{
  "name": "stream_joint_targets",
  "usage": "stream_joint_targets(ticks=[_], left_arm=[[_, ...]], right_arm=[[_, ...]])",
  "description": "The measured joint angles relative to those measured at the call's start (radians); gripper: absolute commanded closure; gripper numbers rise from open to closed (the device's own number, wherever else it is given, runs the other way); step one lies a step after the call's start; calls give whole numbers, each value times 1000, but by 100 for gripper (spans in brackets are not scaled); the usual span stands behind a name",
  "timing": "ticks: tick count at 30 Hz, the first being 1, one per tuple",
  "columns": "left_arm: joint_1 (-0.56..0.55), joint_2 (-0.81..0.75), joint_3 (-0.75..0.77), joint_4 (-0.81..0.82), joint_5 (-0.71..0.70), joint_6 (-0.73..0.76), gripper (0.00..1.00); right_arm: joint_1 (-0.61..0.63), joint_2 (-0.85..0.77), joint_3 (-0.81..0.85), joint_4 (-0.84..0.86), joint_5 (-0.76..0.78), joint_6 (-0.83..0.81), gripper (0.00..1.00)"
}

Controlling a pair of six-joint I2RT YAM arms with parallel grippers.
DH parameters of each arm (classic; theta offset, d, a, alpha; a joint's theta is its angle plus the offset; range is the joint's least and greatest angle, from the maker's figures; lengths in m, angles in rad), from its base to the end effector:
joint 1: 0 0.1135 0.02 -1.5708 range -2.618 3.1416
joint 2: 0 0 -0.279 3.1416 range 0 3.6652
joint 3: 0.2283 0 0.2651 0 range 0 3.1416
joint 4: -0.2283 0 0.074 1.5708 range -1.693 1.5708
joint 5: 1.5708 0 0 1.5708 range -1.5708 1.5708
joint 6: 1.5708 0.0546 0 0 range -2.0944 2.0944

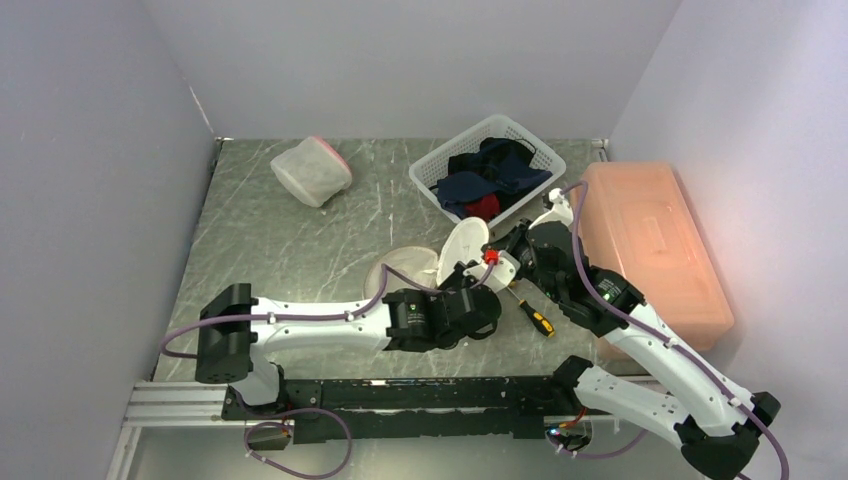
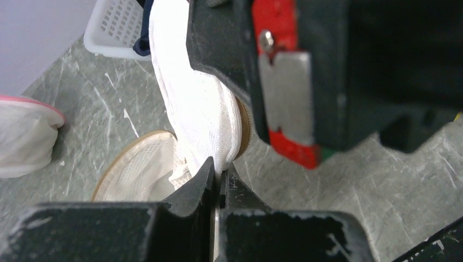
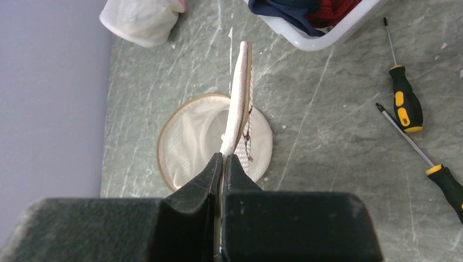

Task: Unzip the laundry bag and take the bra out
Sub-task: Close the laundry bag at the center of the board.

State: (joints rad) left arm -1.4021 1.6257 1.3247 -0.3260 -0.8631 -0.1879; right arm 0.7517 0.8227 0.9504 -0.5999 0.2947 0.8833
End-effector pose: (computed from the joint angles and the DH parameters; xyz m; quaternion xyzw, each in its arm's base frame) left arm 0.1061 -0.3759 0.3086 0.3054 0.7729 -0.0339 0.5551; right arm 0.1504 0.1189 0.3530 0.1320 0.8368 0.2910 0.4446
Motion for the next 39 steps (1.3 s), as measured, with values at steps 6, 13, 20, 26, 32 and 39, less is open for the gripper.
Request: stream_joint_targets(ticks=[6,13,20,26,32,39], left_arm=[[-5,-25,-51,53,0,-10,97],[1,-109,-150,90,-16,-47,97],[6,-254,-295,130,-28,-117,97],[50,-496,-488,201,3,-249,97],[146,-753,-648,317,93,-385,97],[245,-1009,-882,441,220,-593,97]], right_arm=[[6,-5,-2,-1,-16,-3,58],[11,-39,6,-10,-8,-50,11],[15,-85,25,6,3,-124,10],[15,-208,-146,218,-55,-163,14],[15,-193,-306,375,-151,-195,16],[15,-111,-358,518,-250,-199,18]])
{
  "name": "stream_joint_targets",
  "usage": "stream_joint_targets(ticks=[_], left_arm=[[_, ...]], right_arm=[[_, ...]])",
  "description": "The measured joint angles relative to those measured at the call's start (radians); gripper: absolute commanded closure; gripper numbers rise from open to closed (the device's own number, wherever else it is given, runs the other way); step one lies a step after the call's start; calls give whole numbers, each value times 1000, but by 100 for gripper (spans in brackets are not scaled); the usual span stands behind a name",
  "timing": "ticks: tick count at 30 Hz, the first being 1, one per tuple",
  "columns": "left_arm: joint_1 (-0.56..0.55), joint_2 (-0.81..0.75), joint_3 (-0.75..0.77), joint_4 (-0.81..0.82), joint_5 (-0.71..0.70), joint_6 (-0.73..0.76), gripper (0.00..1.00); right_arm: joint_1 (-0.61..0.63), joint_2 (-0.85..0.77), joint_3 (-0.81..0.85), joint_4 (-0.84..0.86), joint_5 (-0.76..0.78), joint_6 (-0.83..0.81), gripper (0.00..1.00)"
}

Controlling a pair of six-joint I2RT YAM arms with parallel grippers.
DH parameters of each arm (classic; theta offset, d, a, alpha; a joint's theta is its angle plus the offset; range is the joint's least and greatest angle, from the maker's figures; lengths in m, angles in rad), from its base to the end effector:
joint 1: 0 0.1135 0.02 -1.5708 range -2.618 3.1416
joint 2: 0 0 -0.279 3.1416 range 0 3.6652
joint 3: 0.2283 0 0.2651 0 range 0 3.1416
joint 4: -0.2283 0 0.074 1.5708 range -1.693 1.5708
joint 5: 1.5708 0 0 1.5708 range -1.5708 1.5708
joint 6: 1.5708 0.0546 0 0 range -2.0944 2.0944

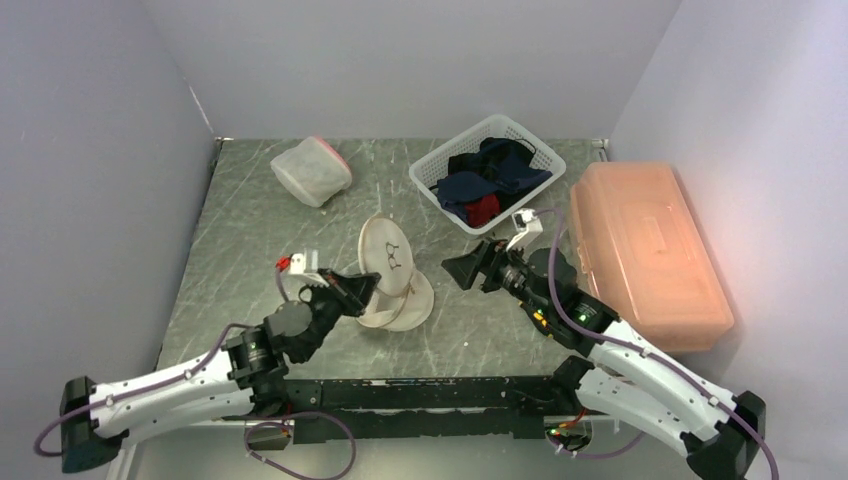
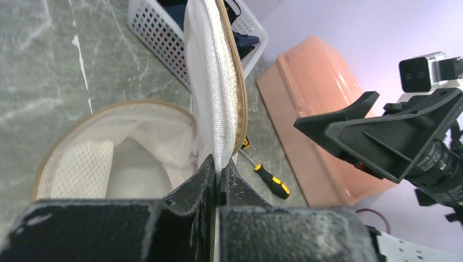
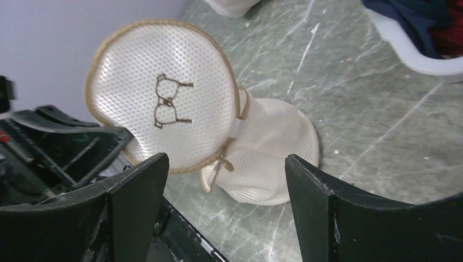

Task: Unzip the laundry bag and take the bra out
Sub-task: Close the laundry bag at the center of the board.

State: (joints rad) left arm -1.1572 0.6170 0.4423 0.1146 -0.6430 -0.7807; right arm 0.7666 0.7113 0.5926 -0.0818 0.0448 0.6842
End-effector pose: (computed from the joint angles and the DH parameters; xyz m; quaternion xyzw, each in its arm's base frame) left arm 0.1002 -0.1468 0.2821 -0.0835 0.7191 -0.4059 0.5579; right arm 0.1444 0.1357 0.2990 -0.0177 0.7741 0.4067 0.4849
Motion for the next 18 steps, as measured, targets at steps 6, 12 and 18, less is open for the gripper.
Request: stream_joint_targets(ticks=[6,12,18], left_arm=[[49,-231,-261,69,45,-197,97],[50,-337,-358,70,46,-348,97],[51,-331,-420,85,44,-449,97]], right_arm=[[0,97,-1,82,-57,25,17],[-6,193,-28,153,-105,89,20],[-10,338,-48,201,-165,161,26]])
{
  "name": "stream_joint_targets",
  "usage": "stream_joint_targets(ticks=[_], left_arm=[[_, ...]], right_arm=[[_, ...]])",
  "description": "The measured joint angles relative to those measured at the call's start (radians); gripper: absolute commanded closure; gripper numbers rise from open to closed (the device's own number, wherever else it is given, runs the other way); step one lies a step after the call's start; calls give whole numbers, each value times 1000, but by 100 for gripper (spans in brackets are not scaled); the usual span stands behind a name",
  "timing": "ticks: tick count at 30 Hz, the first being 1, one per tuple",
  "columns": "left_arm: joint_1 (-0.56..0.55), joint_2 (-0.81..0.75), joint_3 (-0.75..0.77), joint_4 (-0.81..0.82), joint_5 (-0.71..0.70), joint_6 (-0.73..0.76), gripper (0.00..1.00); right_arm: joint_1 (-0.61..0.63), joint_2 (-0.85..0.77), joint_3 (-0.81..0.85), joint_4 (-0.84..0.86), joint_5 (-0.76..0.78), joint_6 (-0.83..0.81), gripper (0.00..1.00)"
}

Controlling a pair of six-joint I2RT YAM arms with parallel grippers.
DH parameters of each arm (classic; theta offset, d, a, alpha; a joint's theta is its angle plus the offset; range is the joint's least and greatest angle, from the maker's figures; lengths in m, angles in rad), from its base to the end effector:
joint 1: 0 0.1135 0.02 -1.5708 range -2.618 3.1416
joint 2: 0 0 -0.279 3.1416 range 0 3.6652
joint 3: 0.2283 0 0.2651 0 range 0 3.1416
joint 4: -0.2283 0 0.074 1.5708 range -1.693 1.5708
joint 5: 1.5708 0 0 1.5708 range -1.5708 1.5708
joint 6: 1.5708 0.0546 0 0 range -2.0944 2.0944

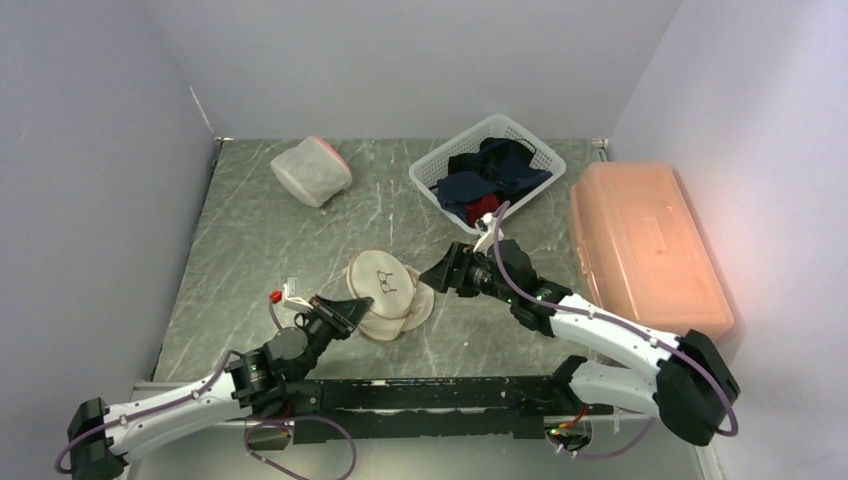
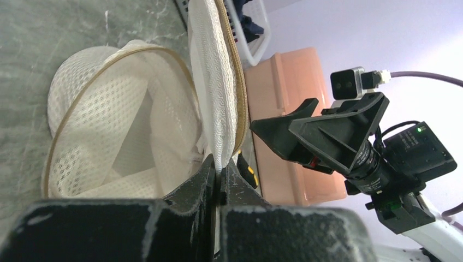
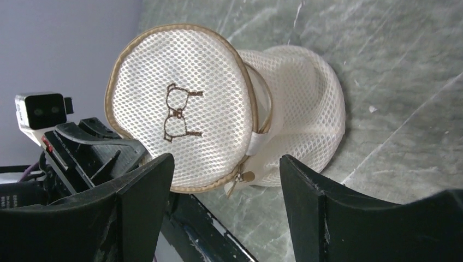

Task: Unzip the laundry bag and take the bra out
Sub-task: Close the laundry bag at the center of the board.

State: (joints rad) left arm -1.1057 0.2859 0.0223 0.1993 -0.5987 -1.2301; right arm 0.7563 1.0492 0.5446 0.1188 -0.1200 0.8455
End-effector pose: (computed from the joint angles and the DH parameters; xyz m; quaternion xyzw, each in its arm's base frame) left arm 0.0886 -0.1079 0.1752 -0.2446 0.6831 -0.5169 0.4542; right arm 0.1809 0.1796 0.2348 0.0035 0.8287 0.4348 0.3523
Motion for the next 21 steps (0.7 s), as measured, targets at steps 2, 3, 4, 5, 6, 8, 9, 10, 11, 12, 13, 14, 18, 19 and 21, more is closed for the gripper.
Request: stream_joint_targets(ticks=[2,3,4,5,6,8,9,10,11,12,13,14,18,19,21], left_arm=[[0,15,-10,0,0,-21,97],[0,23,-11,0,0,-29,97],[1,31,-11,3,0,-35,97],[1,37,-11,8,0,-40,97],[1,42,-11,14,0,-43,97],[1,53,-11,26,1,-48,97],[1,58,-11,29,1,-49,97],[1,63,-11,30,2,-50,97],[1,66,-11,30,4,-50,97],[1,68,-11,30,5,-50,97],[1,69,-11,30,8,-50,97],[1,69,-11,29,9,-50,97],[1,60,-11,21,11,-50,97],[1,53,-11,18,12,-50,97],[1,34,-11,12,12,-50,97]], right_arm=[[0,47,0,16,-23,23,26],[0,66,0,23,-32,30,26],[0,89,0,32,-45,41,26],[-1,118,0,44,-56,53,26],[-1,137,0,50,-66,62,26],[-2,174,0,68,-83,83,26],[-2,194,0,79,-93,95,26],[-2,213,0,93,-102,108,26],[-2,232,0,107,-111,119,27],[-2,251,0,121,-120,133,28],[-2,270,0,138,-127,145,30],[-3,291,0,156,-135,158,31],[-3,360,0,214,-159,200,35],[-3,376,-1,229,-165,210,35],[-3,407,-4,261,-177,230,36]])
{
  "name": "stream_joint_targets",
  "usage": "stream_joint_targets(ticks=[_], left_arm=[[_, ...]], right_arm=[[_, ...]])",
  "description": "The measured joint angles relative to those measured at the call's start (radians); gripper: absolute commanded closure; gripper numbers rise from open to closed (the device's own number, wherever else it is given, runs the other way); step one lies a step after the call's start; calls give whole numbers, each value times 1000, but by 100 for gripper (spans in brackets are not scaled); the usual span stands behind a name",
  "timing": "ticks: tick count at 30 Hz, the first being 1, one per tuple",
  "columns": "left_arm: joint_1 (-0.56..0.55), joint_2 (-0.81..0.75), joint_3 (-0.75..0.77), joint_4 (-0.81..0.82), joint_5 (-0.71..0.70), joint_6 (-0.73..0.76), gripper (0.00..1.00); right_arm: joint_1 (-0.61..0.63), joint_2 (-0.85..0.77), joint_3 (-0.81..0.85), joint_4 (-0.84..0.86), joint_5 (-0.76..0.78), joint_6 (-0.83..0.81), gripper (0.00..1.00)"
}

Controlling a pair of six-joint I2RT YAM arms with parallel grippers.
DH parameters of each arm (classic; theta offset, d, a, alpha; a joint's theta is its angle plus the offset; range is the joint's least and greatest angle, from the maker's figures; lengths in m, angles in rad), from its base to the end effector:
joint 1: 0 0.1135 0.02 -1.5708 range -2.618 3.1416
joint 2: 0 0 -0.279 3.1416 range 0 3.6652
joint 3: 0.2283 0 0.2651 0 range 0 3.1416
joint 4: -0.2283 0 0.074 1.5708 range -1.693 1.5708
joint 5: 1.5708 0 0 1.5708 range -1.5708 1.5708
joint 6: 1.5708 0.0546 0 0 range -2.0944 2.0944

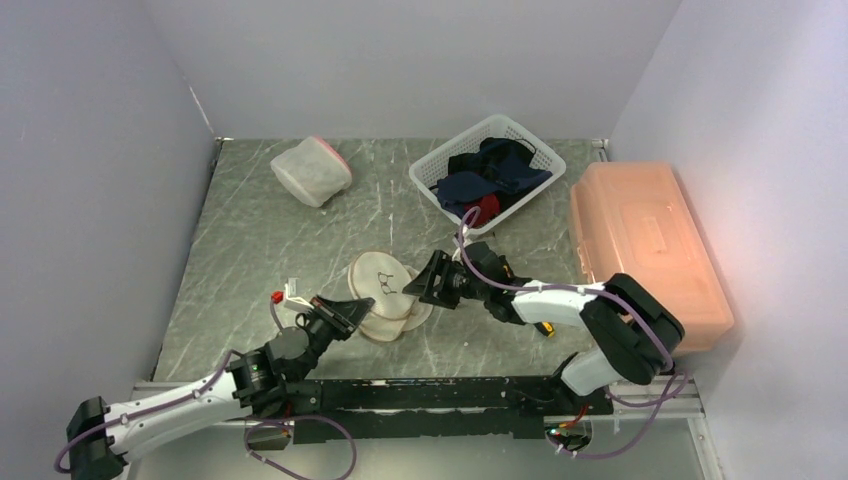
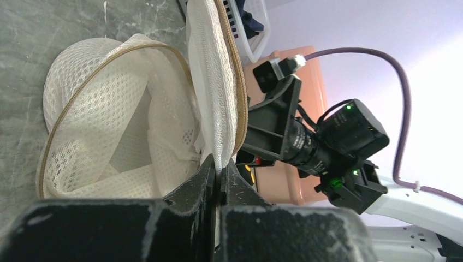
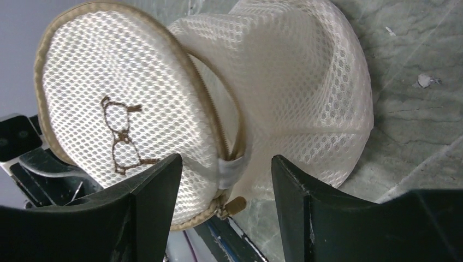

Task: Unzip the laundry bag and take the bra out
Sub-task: Close the laundry bag at the center of the board.

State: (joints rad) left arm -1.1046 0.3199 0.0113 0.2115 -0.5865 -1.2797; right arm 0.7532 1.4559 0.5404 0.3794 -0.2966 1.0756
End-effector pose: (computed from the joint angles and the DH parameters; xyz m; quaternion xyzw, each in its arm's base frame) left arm 0.0892 -0.1100 0.1684 -0.2555 0.6893 -0.5186 0.4367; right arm 0.2090 0.2178 0.1580 0.0658 0.8602 0.4659 0.1968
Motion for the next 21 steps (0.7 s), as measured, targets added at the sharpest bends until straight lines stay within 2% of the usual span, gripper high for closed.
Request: stream_joint_targets(ticks=[3,13,15,18,19,20,21], left_arm=[[0,-16,0,-12,2,0,97],[0,-13,0,-15,10,0,97],[0,-6,0,-13,10,0,97],[0,3,0,-13,10,0,97],[0,5,0,-13,10,0,91],[0,6,0,-20,10,3,75],[0,5,5,-41,10,4,54]], right_arm=[[0,39,-20,64,-10,34,39],[0,114,-52,233,-52,113,66],[0,114,-52,248,-54,118,74],[0,114,-53,262,-55,122,94],[0,113,-55,266,-56,123,100],[0,109,-55,265,-55,122,100],[0,100,-55,255,-54,117,100]])
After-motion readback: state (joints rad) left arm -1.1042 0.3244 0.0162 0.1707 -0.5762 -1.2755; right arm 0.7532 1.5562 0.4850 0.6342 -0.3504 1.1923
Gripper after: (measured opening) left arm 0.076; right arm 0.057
